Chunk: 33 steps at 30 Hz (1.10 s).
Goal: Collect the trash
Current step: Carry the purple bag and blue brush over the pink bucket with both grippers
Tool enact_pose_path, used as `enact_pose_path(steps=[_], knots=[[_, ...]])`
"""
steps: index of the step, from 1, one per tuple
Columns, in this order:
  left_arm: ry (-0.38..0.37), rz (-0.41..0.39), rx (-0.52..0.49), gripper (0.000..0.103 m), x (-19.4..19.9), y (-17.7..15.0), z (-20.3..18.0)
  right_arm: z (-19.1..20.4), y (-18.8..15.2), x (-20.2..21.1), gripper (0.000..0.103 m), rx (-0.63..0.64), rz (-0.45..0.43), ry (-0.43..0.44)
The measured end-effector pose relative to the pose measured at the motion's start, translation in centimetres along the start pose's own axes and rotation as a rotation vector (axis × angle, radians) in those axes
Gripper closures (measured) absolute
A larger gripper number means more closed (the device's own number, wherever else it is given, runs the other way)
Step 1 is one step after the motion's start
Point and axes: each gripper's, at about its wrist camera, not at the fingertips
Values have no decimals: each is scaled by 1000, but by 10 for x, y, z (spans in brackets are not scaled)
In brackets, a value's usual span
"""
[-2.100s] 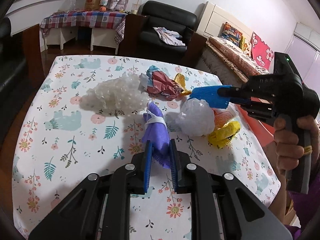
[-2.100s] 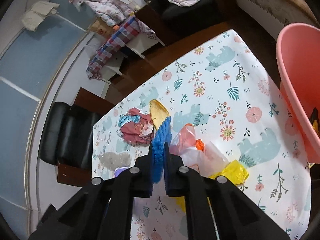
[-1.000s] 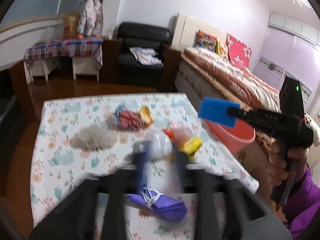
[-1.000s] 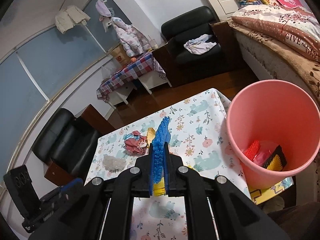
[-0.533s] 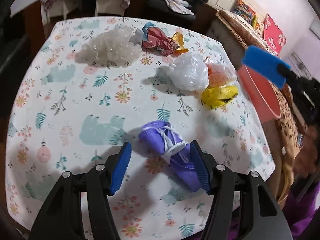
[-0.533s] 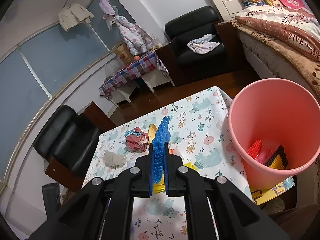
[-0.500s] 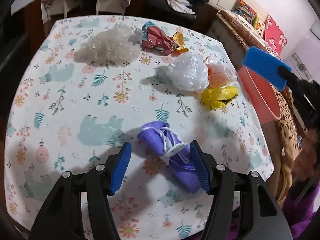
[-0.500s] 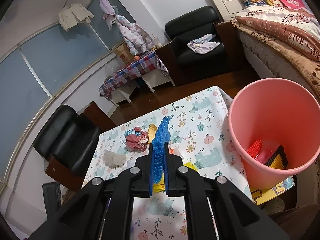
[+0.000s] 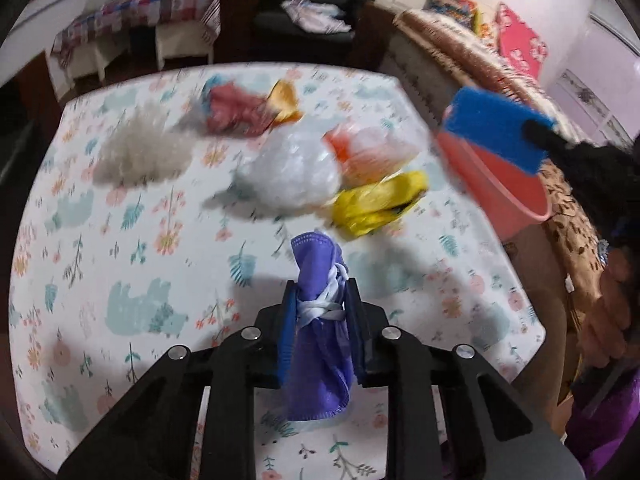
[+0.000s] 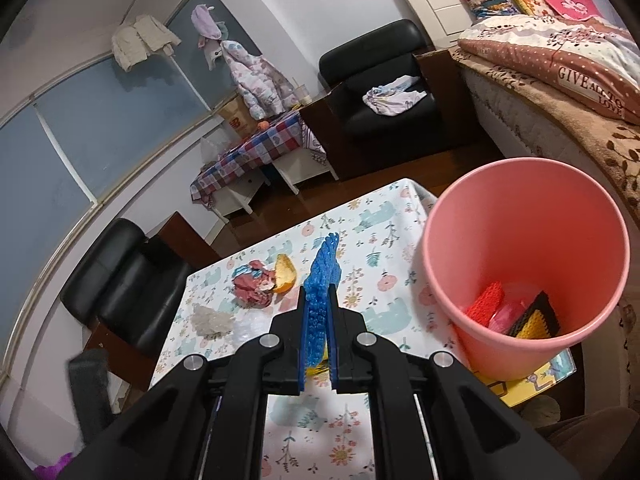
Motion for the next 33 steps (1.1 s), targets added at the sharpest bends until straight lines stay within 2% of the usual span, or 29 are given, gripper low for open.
enact_pose_path(steps=[4, 8, 14, 22, 33], knots=[[-28, -89, -70, 80, 18, 13, -21, -8, 0, 5, 96, -12, -18, -14], [-93, -174, -128, 80, 28, 34, -48, -18, 6, 17, 96, -15, -59, -52], [-193, -233, -196, 80, 26, 66, -94, -44, 10, 38, 96, -42, -131, -141], [-250, -257, -268, 80, 2, 99, -151, -89, 16, 55, 96, -121, -186, -222], [-266, -264, -243, 80, -37, 137, -187, -123, 17, 49, 96, -148, -191, -310]])
Point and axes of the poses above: each gripper's, at about its wrist camera, not at the fingertips, and x roughly against the way its jaws point, z to its left, y to its top, and after that the axes turned 5 degrees about z, right-handed
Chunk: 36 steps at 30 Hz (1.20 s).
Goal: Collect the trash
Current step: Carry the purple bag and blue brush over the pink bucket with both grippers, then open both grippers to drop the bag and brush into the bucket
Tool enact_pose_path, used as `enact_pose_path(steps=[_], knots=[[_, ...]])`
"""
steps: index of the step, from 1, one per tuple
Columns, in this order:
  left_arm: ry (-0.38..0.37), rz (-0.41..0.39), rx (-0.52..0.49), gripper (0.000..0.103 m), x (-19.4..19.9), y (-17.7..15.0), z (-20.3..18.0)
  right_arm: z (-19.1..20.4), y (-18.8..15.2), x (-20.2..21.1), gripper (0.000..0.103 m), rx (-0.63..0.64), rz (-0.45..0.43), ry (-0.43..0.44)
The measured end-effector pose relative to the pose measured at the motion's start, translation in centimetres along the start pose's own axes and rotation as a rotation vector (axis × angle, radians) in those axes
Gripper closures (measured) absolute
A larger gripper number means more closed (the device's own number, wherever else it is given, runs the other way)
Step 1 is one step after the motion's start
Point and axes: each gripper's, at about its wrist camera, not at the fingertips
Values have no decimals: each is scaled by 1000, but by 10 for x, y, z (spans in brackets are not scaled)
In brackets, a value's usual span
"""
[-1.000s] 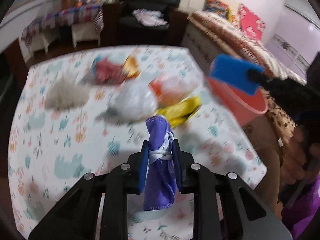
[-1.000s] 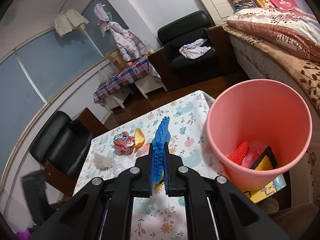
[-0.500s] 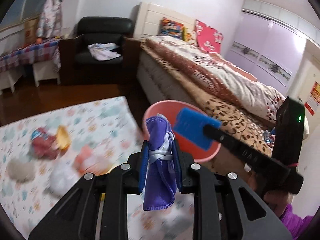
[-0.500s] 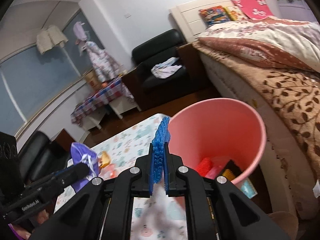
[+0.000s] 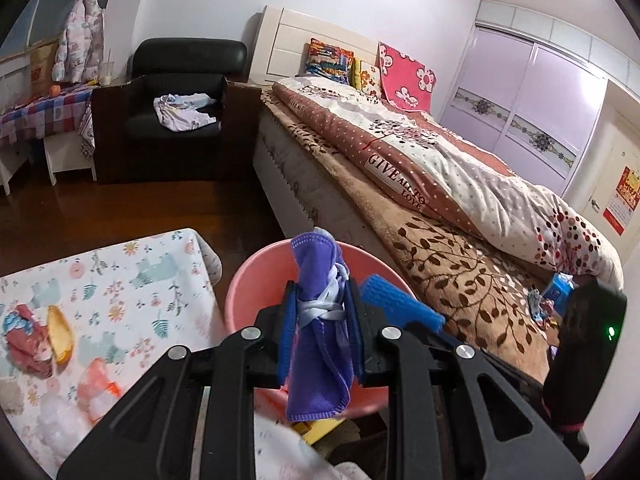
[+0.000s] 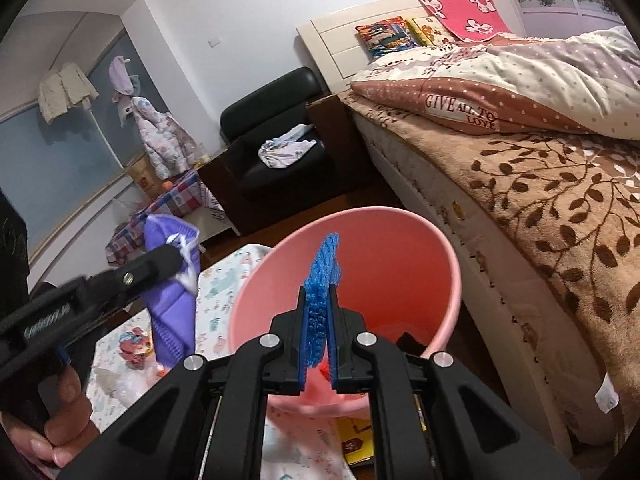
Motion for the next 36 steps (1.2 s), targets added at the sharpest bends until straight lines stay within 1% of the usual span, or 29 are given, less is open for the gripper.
enact_pose_path(steps=[8, 13, 14, 16, 17, 18, 19, 20, 21, 22, 23, 25, 26, 29, 32, 36], knots=[[6, 31, 19, 80, -35, 4, 3, -13, -1, -14, 96, 0, 27, -27], [4, 43, 23, 80, -46, 5, 4, -14, -1, -21, 96, 12, 38, -36], [8, 48, 22, 77, -47, 5, 4, -14, -2, -22, 96, 12, 39, -36], [0, 58, 21, 77, -50, 5, 4, -14, -2, -23, 96, 10, 42, -37], [-1, 61, 20, 73, -51, 6, 3, -14, -2, -24, 96, 8, 43, -37], [-3, 61, 20, 64, -51, 6, 4, -14, -2, -24, 96, 8, 45, -36], [-7, 57, 20, 60, -50, 6, 4, -14, -2, -24, 94, 10, 48, -34], [-9, 55, 19, 56, -49, 6, 4, -13, -2, -25, 86, 13, 50, -35], [-10, 53, 16, 54, -48, 6, 4, -13, -2, -24, 80, 12, 50, -37], [-12, 51, 12, 54, -46, 6, 3, -13, -2, -23, 69, 8, 46, -35], [-12, 49, 10, 53, -45, 6, 4, -13, -2, -22, 64, 6, 42, -32], [-11, 47, 6, 53, -42, 6, 4, -12, -2, -20, 57, 7, 36, -33], [-12, 45, 5, 52, -40, 5, 3, -11, -2, -19, 55, 11, 33, -34], [-21, 37, 4, 51, -31, 3, 5, -5, -3, -14, 52, 28, 27, -38], [-28, 24, 4, 43, -20, 0, 8, -1, -4, -10, 51, 34, 26, -36], [-33, 21, 4, 41, -5, -7, 13, 8, -9, -8, 51, 45, 40, -27]])
Point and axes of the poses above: each gripper's, at about its wrist camera, not at the fingertips, and x roughly against the way its jaws point, z to its left, y to its top, and after that the axes turned 5 degrees about z, right-handed
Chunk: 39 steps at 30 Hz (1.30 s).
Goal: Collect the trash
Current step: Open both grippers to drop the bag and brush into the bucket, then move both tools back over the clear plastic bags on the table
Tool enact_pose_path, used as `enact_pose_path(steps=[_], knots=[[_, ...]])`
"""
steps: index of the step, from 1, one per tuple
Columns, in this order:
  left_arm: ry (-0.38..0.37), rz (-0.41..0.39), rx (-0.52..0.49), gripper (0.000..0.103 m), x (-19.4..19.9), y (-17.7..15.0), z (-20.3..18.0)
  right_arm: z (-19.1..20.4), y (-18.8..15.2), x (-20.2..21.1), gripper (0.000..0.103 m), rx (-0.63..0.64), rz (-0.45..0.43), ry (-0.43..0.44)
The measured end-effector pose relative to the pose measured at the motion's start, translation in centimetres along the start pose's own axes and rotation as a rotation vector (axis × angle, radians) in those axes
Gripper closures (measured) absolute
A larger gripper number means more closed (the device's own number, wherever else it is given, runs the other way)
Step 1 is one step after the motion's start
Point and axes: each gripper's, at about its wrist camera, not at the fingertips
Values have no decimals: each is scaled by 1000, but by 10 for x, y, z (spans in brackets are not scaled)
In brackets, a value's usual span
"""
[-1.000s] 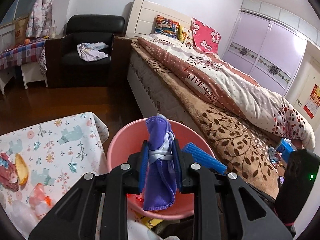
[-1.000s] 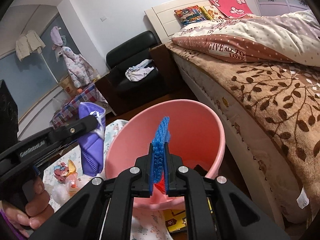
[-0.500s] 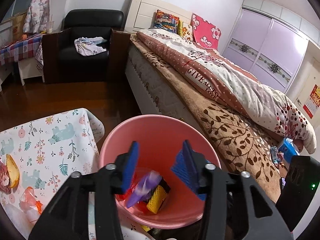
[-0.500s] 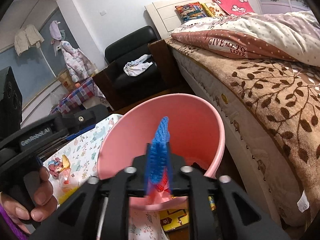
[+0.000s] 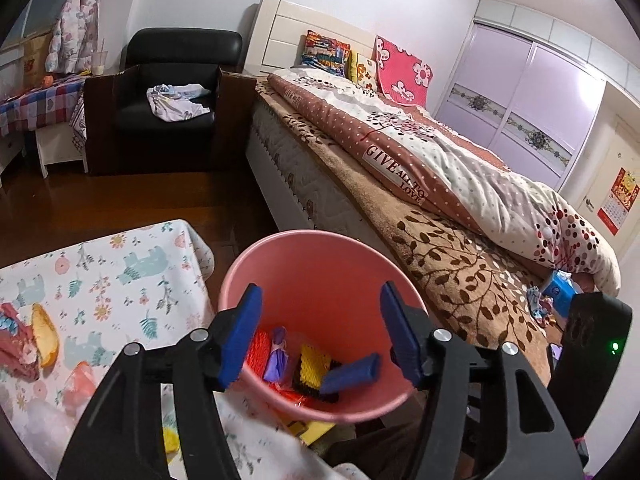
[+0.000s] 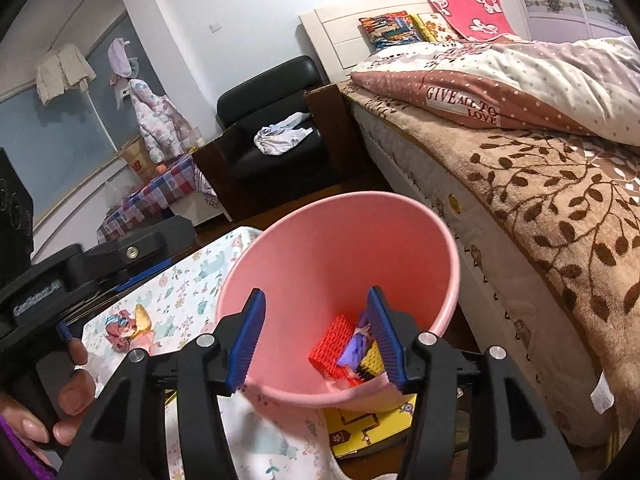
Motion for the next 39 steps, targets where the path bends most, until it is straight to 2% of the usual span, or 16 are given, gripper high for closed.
enact_pose_path(steps=[9, 18, 25, 39], knots=[[-33, -36, 59, 35, 52, -20, 27, 37, -10, 12, 50, 64, 1, 40], [51, -89, 38, 35, 107, -48, 51, 83, -25, 21, 50, 149, 6, 89], [144, -109, 34, 35, 141, -70, 73, 119, -39, 25, 50, 211, 22, 112], [224, -110, 138, 35, 178, -115, 127, 166, -70, 16, 50, 302, 102, 178]])
Point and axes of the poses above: each gripper's, at about its wrist camera, not at the fingertips, and x roughly against the way its jaws point, z to its left, y to its top, and after that the axes turned 5 degrees about z, right-handed
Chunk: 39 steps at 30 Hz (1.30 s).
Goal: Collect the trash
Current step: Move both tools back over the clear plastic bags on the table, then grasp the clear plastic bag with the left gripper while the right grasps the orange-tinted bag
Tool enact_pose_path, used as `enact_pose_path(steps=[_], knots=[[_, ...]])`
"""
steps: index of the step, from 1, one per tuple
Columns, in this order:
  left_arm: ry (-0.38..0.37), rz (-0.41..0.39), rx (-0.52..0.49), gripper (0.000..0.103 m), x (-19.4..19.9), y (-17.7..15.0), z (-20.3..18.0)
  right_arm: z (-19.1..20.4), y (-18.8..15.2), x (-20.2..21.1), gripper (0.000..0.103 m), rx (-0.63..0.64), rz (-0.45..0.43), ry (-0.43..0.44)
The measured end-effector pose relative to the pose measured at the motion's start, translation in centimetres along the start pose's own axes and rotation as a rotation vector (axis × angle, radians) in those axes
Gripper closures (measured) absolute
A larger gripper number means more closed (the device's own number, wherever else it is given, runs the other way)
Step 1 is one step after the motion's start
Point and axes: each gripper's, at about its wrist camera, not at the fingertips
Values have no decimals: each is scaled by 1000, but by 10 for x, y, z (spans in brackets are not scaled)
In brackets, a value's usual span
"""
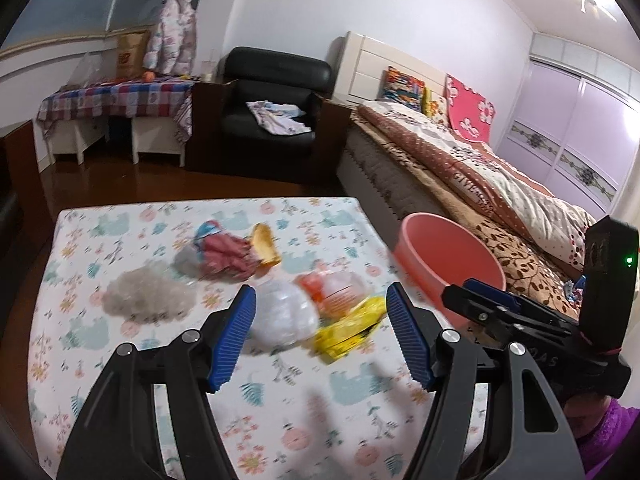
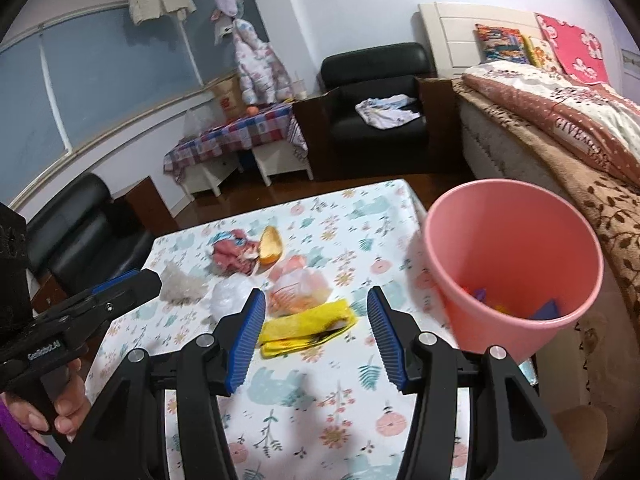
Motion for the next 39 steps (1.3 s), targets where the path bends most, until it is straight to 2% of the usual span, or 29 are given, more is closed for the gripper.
enact_pose_path(steps=[7, 14, 22, 28, 29, 30, 31, 33, 35, 36, 39], knots=[[53, 32, 59, 35, 4, -20, 28, -5, -5, -9, 51, -39, 41, 43], [60, 89, 70, 35, -11, -36, 31, -3, -10, -25, 51, -39, 93, 71], [32, 81, 36, 35, -43, -11, 21, -5, -14, -35, 50, -36, 121, 71], [76, 116, -19, 35, -80, -3, 19, -9, -13, -44, 50, -44, 136, 80], [72, 124, -20, 37, -85, -4, 20, -10, -12, -47, 50, -47, 139, 83], [69, 130, -23, 46, -89, -4, 20, -10, -11, -49, 50, -48, 140, 84], [68, 136, -28, 50, -93, -5, 20, -11, -8, -51, 50, -49, 138, 85], [74, 149, -32, 68, -98, -6, 22, -12, -3, -54, 50, -53, 131, 92], [73, 150, -28, 78, -99, -7, 25, -13, 3, -59, 50, -57, 129, 104], [68, 149, -22, 87, -99, -7, 26, -13, 7, -62, 50, -58, 130, 111], [61, 145, -10, 93, -96, -7, 31, -11, 18, -76, 50, -48, 140, 112]])
Point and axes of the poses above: each gripper's, at about its wrist camera, not at the fingertips, and x roughly against the way its jaws point, z to its left, y to its top, and after that the axes turned 5 degrees about z, right-handed
